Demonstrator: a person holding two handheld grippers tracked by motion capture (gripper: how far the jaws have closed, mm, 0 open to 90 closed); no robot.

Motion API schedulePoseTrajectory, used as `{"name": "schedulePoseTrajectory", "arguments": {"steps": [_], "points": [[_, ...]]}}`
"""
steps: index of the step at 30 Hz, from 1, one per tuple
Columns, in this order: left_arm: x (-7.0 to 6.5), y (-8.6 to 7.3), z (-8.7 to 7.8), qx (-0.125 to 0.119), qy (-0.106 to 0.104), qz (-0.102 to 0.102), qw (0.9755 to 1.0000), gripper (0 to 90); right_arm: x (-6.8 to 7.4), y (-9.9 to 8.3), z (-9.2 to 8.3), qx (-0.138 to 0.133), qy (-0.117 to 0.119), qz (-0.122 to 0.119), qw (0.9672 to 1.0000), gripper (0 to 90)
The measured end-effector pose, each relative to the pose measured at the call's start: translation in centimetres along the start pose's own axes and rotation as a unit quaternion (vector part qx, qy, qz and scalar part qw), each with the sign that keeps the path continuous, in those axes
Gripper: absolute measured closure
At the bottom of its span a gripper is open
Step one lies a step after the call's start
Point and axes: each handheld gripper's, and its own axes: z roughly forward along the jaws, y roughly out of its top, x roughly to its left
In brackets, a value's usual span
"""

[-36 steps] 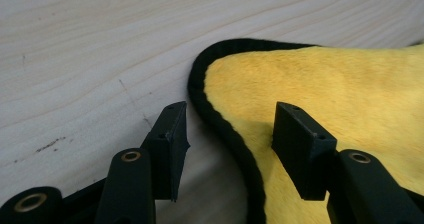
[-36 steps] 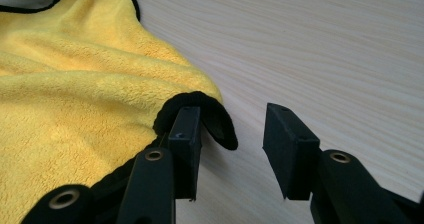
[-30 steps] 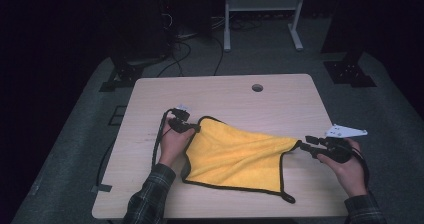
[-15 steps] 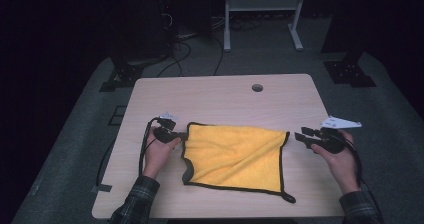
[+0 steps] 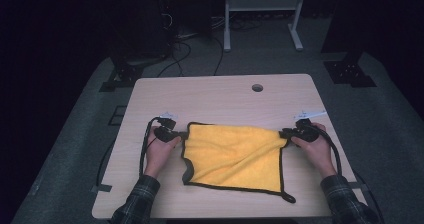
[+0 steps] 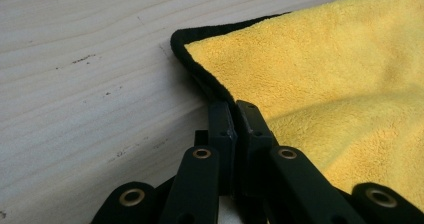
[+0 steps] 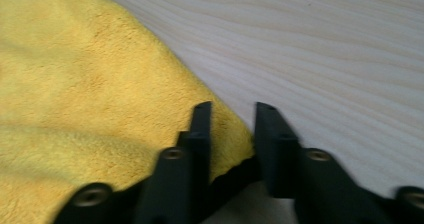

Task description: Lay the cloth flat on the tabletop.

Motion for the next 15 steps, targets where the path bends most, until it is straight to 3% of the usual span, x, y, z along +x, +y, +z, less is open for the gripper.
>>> {"name": "schedulePoseTrajectory", "arguments": {"steps": [4, 6, 8, 11, 15], "points": [[-0.2, 0.2, -0.3, -0.016, -0.006, -0.002, 0.9998, 86.7, 0.6, 0.4, -0.9, -0.033, 0.007, 0.002, 0.9994, 84.0], [-0.5, 0.3, -0.6, -0.028, -0.011, -0.003, 0.9995, 86.8, 1.7, 1.1, -2.2, -0.068, 0.016, -0.009, 0.9975, 84.2], [-0.8, 0.5, -1.0, -0.033, -0.015, 0.003, 0.9993, 86.9, 3.1, 1.5, -3.4, -0.089, 0.030, -0.035, 0.9949, 84.2], [-1.2, 0.5, -1.7, -0.041, -0.022, 0.009, 0.9989, 86.9, 5.6, 1.6, -4.7, -0.100, 0.055, -0.074, 0.9907, 84.2], [-1.9, 0.2, -2.7, -0.047, -0.037, 0.009, 0.9982, 86.8, 9.4, 0.3, -5.4, -0.089, 0.103, -0.119, 0.9835, 84.2]]}}
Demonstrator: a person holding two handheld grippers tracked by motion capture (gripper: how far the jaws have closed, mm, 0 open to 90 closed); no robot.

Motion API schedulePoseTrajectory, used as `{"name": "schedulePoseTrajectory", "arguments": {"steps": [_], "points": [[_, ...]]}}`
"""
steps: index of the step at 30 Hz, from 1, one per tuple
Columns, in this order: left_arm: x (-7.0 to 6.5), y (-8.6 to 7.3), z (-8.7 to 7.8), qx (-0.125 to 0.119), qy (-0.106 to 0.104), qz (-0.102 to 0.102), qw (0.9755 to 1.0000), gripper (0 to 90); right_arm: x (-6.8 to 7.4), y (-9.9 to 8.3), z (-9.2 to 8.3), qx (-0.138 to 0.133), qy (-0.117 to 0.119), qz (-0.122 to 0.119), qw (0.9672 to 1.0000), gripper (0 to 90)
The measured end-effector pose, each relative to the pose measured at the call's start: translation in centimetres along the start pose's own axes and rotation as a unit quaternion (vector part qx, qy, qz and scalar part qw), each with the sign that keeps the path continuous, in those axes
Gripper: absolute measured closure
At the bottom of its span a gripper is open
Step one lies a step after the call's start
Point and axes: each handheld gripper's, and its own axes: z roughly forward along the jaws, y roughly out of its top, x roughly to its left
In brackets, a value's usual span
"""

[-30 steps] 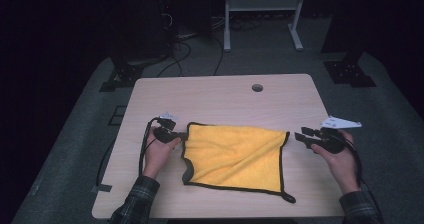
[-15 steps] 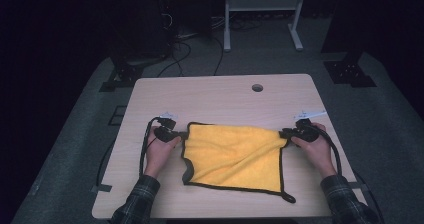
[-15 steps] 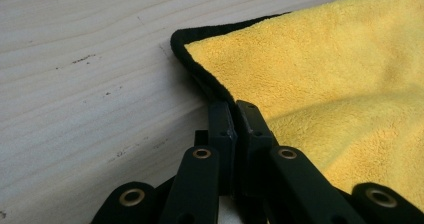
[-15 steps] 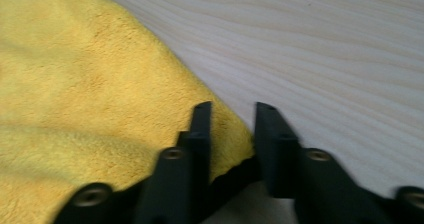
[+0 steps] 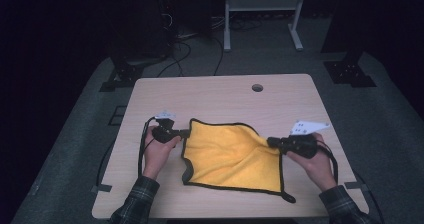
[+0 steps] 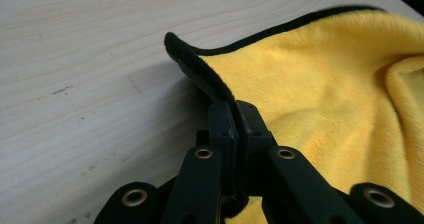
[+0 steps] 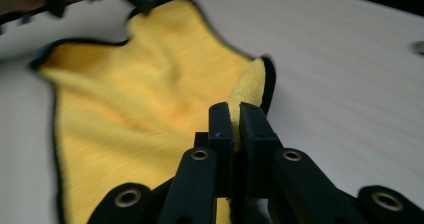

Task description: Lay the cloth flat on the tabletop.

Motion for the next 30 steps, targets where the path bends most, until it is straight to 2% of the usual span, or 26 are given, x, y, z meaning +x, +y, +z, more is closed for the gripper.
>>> {"name": "schedulePoseTrajectory", "arguments": {"steps": [4, 5, 7, 9, 11, 13, 16, 18, 20, 28, 30], "points": [[-0.6, -0.8, -0.4, 0.011, -0.005, 0.002, 0.9999, 86.7, 2.5, -1.7, 0.5, 0.042, 0.036, -0.015, 0.9983, 84.2], [-0.6, -0.9, -0.4, 0.015, -0.005, 0.003, 0.9999, 86.5, 3.0, -2.5, 0.8, 0.063, 0.040, -0.021, 0.9970, 84.1], [-0.7, -1.4, -0.3, 0.027, -0.007, -0.001, 0.9996, 84.8, 3.4, -3.7, 1.3, 0.089, 0.049, -0.025, 0.9945, 82.7], [-0.6, -1.7, -0.2, 0.029, -0.003, -0.002, 0.9996, 82.2, 3.6, -4.2, 1.4, 0.101, 0.054, -0.026, 0.9931, 77.1], [-0.4, -1.7, -0.3, 0.029, 0.002, 0.000, 0.9996, 77.2, 3.4, -4.0, 1.0, 0.085, 0.058, -0.027, 0.9943, 69.4], [-0.4, -1.7, -0.4, 0.024, 0.005, -0.002, 0.9997, 73.5, 3.0, -3.2, 0.2, 0.049, 0.052, -0.020, 0.9973, 67.6], [-0.2, -1.3, -0.5, 0.012, 0.011, 0.004, 0.9999, 65.6, 2.0, -2.6, -0.4, 0.032, 0.024, -0.008, 0.9992, 65.9], [0.0, -1.2, -0.4, 0.001, 0.016, 0.009, 0.9998, 59.1, 1.3, -2.8, -0.1, 0.040, 0.010, -0.001, 0.9991, 65.2], [0.4, -1.0, -0.3, -0.010, 0.024, 0.016, 0.9996, 53.7, 0.7, -3.1, 0.6, 0.053, 0.009, 0.005, 0.9986, 65.3], [2.0, -0.1, 0.7, -0.010, 0.038, 0.035, 0.9986, 57.2, 0.9, -3.5, 2.4, 0.085, 0.024, 0.002, 0.9961, 64.8], [2.5, -0.1, 1.2, -0.005, 0.041, 0.032, 0.9986, 57.4, 1.0, -3.6, 2.7, 0.090, 0.027, 0.000, 0.9956, 64.8]]}}
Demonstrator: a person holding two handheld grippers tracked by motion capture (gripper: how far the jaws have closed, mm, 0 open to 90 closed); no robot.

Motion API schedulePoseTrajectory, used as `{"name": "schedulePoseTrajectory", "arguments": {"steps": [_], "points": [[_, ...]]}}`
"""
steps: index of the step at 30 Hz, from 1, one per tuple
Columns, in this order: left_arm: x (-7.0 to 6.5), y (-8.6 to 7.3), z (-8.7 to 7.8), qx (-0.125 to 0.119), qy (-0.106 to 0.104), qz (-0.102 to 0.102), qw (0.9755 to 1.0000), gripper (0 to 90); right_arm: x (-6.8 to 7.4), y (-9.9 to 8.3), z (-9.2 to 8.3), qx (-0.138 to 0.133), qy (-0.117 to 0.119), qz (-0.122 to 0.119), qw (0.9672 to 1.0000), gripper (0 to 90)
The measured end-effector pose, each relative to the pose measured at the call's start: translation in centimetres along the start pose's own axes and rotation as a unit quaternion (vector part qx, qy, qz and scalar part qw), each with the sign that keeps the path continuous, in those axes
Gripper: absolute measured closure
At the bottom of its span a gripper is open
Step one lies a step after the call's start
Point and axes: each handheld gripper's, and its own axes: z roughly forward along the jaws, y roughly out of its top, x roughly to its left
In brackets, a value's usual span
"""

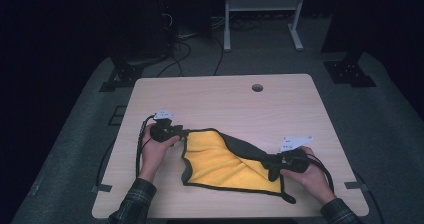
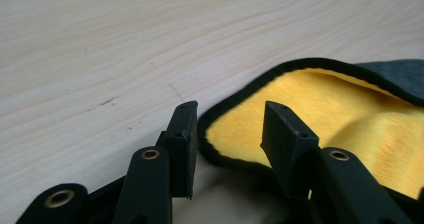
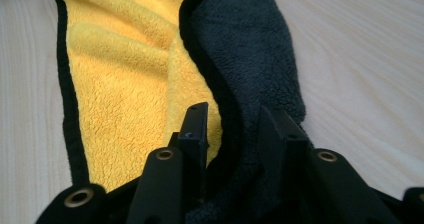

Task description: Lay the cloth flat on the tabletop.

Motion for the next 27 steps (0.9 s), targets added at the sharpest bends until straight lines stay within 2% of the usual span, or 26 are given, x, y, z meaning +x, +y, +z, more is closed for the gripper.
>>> {"name": "schedulePoseTrajectory", "arguments": {"steps": [4, 10, 12, 15, 16, 18, 19, 20, 21, 23, 27], "points": [[0.5, -0.2, 1.3, 0.011, 0.000, -0.011, 0.9999, 57.0, 0.3, 0.1, 0.1, 0.003, 0.006, -0.004, 1.0000, 66.3], [0.2, -0.4, 2.7, 0.036, 0.015, 0.007, 0.9992, 58.7, 0.7, -0.1, 0.2, 0.012, 0.007, -0.014, 0.9998, 69.5], [0.1, -0.4, 2.7, 0.038, 0.018, 0.011, 0.9990, 61.5, 0.8, -0.1, 0.3, 0.015, 0.006, -0.018, 0.9997, 72.2], [-0.1, -0.4, 2.6, 0.041, 0.022, 0.016, 0.9988, 64.0, 1.0, 0.0, 0.2, 0.014, 0.005, -0.022, 0.9996, 81.7], [-0.2, -0.5, 2.5, 0.040, 0.021, 0.004, 0.9990, 64.0, 1.1, 0.0, 0.0, 0.014, 0.005, -0.022, 0.9997, 83.3], [-0.1, -0.5, 2.4, 0.043, 0.018, 0.006, 0.9989, 63.2, 1.1, 0.1, -0.2, 0.010, 0.012, -0.018, 0.9997, 84.8], [-0.2, -0.5, 2.3, 0.044, 0.018, 0.001, 0.9989, 64.8, 1.2, 0.1, -0.3, 0.008, 0.012, -0.017, 0.9998, 85.0], [-0.1, -0.5, 2.2, 0.051, 0.021, 0.005, 0.9985, 69.1, 1.2, 0.1, -0.4, 0.006, 0.013, -0.017, 0.9998, 85.1], [-0.1, -0.6, 2.1, 0.051, 0.024, 0.006, 0.9984, 76.1, 1.2, 0.2, -0.5, 0.004, 0.014, -0.015, 0.9998, 85.3], [0.1, -0.8, 2.1, 0.047, 0.020, 0.000, 0.9987, 82.2, 1.2, 0.3, -0.7, 0.000, 0.018, -0.009, 0.9998, 85.5], [0.2, -0.8, 2.0, 0.047, 0.016, -0.012, 0.9987, 86.7, 1.1, 0.4, -1.2, -0.009, 0.021, 0.001, 0.9997, 85.8]]}}
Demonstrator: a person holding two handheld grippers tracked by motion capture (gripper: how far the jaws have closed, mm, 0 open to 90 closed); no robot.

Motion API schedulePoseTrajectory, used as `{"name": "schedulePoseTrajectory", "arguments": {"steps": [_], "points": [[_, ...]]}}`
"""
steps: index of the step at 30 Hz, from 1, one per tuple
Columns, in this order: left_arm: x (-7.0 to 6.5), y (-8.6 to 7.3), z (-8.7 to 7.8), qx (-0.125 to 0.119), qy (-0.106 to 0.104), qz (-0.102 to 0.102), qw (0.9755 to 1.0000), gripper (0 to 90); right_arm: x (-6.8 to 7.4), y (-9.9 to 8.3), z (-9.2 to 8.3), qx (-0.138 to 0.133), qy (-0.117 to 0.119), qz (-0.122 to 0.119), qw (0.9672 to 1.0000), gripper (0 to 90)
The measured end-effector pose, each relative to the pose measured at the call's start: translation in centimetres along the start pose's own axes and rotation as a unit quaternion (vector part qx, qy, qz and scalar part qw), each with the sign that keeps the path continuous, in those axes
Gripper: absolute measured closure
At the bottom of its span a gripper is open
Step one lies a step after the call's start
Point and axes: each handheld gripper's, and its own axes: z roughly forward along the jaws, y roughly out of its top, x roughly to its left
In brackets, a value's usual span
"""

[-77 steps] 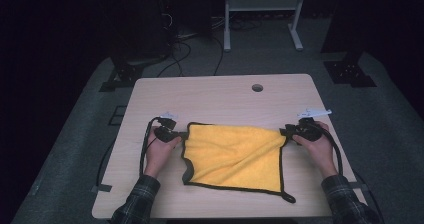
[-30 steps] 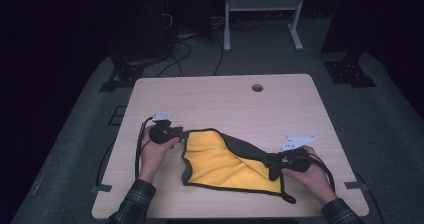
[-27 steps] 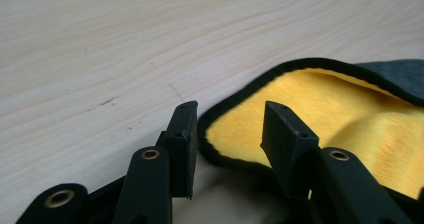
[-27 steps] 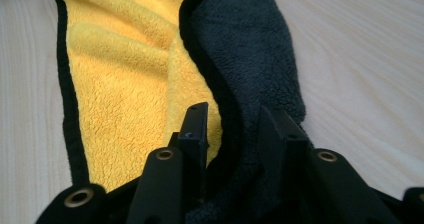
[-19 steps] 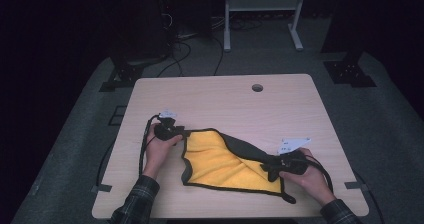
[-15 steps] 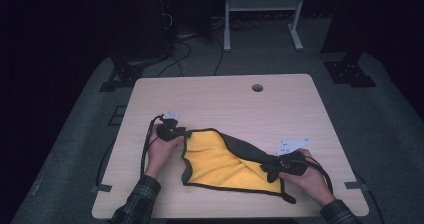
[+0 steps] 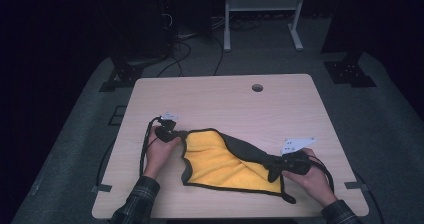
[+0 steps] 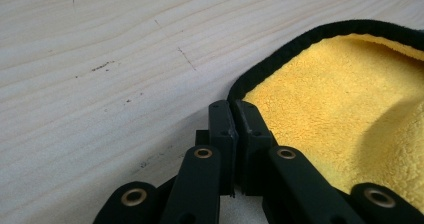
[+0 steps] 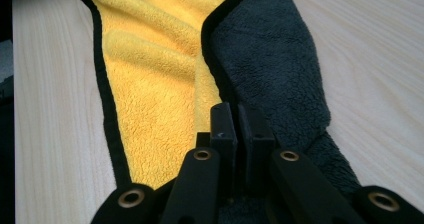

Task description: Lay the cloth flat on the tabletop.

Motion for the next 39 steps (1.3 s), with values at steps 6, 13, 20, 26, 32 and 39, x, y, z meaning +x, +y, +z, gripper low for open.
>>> {"name": "schedulePoseTrajectory", "arguments": {"steps": [6, 13, 20, 26, 32, 39], "points": [[-0.1, 0.3, -0.8, -0.024, -0.008, -0.008, 0.9996, 87.5, -0.3, 0.2, -1.0, -0.015, -0.011, 0.007, 0.9998, 86.3], [-0.9, 1.9, -3.7, -0.081, -0.026, -0.002, 0.9964, 87.6, -1.2, 1.2, -2.8, -0.041, -0.032, 0.008, 0.9986, 86.6], [-1.8, 3.4, -6.1, -0.125, -0.037, 0.011, 0.9913, 87.7, -2.6, 2.7, -5.7, -0.088, -0.063, 0.014, 0.9940, 86.8], [-2.3, 4.5, -8.9, -0.167, -0.036, 0.018, 0.9852, 87.7, -4.0, 4.1, -8.7, -0.131, -0.095, 0.017, 0.9868, 86.9], [-2.1, 5.6, -11.0, -0.200, -0.039, 0.017, 0.9789, 87.7, -4.8, 6.1, -10.4, -0.154, -0.114, 0.008, 0.9813, 86.9], [-2.5, 5.9, -13.1, -0.231, -0.041, 0.023, 0.9718, 87.7, -4.9, 8.5, -11.2, -0.165, -0.125, -0.011, 0.9783, 86.9]]}}
